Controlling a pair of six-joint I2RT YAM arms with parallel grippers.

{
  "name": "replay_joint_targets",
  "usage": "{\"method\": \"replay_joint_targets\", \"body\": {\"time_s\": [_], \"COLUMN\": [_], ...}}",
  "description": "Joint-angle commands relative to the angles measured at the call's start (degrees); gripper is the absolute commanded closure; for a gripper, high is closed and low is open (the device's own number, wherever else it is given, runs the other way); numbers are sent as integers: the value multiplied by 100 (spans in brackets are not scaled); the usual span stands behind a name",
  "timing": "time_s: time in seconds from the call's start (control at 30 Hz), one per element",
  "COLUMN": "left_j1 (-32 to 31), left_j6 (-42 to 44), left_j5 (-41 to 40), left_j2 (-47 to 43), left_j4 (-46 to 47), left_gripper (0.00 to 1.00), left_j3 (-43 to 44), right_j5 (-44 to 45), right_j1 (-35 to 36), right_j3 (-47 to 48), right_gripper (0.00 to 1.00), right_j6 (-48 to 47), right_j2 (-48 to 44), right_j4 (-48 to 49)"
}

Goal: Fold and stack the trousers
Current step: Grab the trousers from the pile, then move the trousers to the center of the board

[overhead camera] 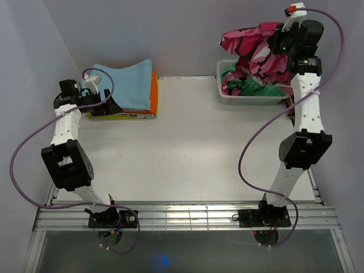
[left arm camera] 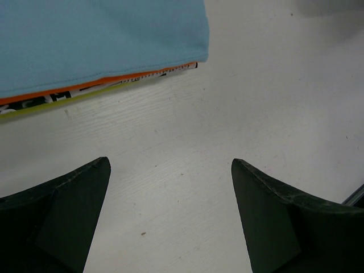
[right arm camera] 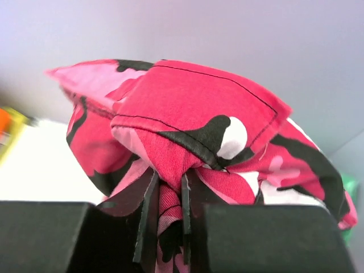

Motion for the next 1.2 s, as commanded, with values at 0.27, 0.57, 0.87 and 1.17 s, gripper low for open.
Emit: {"method": "replay_joint_targets", "body": {"time_s": [0.27,0.57,0.87,1.17], "left_j1": [-16,-25,-1586,-4231], "left_j6": [-598,-388,2743,1486], "left_j5": [207,329,86,-873], "left_j2": [-253,-1271,-2116,-2223], "left_j4": [129,-784,-1756,180], "left_gripper": [2,2,2,2], "left_j3": [1659,1792,-1156,-3172], "right_j5": [-2542,-4195,-1448,312], "right_j1": [203,1572,3991,3676], "right_j3": [-1606,-5148,-7578,-7023], "right_gripper": [92,92,3,2], "right_j6": [58,-1195,-2088,-1920], "right_j2": [-3277,-5881,-5436,-5348], "right_j4": [907,487,-347,-1289]}}
